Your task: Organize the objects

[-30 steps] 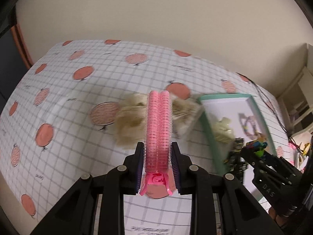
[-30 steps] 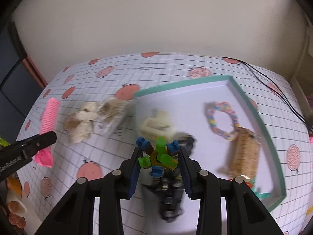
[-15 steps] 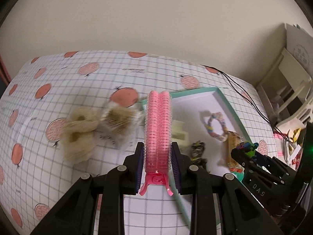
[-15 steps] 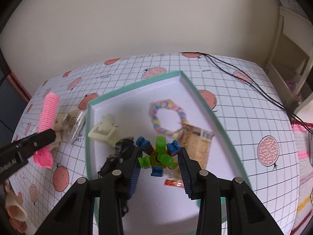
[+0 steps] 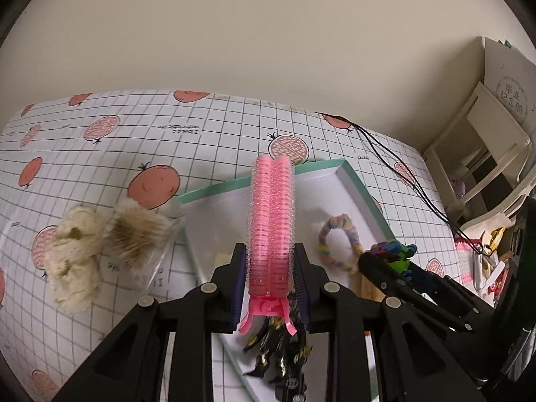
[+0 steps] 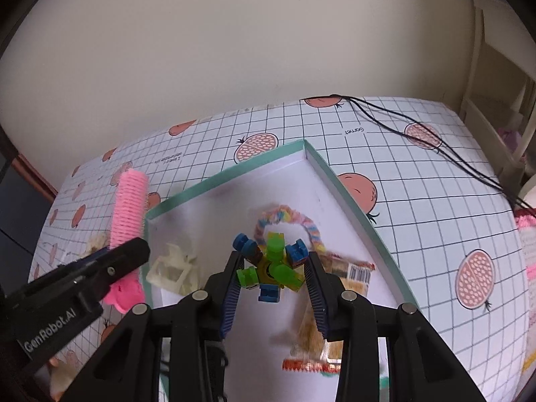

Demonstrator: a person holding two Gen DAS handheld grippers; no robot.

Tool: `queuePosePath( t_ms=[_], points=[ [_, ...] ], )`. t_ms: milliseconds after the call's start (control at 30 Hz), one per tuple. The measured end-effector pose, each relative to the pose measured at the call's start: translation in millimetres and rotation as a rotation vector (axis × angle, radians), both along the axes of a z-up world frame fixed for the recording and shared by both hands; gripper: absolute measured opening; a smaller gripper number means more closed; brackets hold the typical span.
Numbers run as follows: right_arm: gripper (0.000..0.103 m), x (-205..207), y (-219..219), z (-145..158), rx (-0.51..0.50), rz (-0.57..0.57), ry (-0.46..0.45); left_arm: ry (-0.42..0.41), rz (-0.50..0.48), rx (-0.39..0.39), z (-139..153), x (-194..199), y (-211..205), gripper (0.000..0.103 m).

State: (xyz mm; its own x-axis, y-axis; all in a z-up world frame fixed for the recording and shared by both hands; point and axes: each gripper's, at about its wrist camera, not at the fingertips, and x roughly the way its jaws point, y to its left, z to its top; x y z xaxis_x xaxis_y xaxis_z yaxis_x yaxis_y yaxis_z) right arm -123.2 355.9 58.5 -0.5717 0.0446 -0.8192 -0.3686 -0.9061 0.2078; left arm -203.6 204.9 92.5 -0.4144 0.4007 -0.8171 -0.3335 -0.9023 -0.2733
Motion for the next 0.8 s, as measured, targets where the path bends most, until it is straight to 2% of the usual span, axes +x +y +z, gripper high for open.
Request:
queuePosePath(
  t_ms=[133,433,800],
  points=[
    [0.040,-11,8,-4,0.016,-0.012,-0.012,-0.034,0.001,0.032,-9,-12,8,0.028],
    [0.040,-30,9,-19,0.067,0.040,-0.040,-0.041,-0.021,0.015,-29,-24,23,0.028],
    [0.040,-33,5,-37,0.098,0.064,-0.085,-0.072,-0.031,0.050,-37,-26,26,0.028]
  ],
)
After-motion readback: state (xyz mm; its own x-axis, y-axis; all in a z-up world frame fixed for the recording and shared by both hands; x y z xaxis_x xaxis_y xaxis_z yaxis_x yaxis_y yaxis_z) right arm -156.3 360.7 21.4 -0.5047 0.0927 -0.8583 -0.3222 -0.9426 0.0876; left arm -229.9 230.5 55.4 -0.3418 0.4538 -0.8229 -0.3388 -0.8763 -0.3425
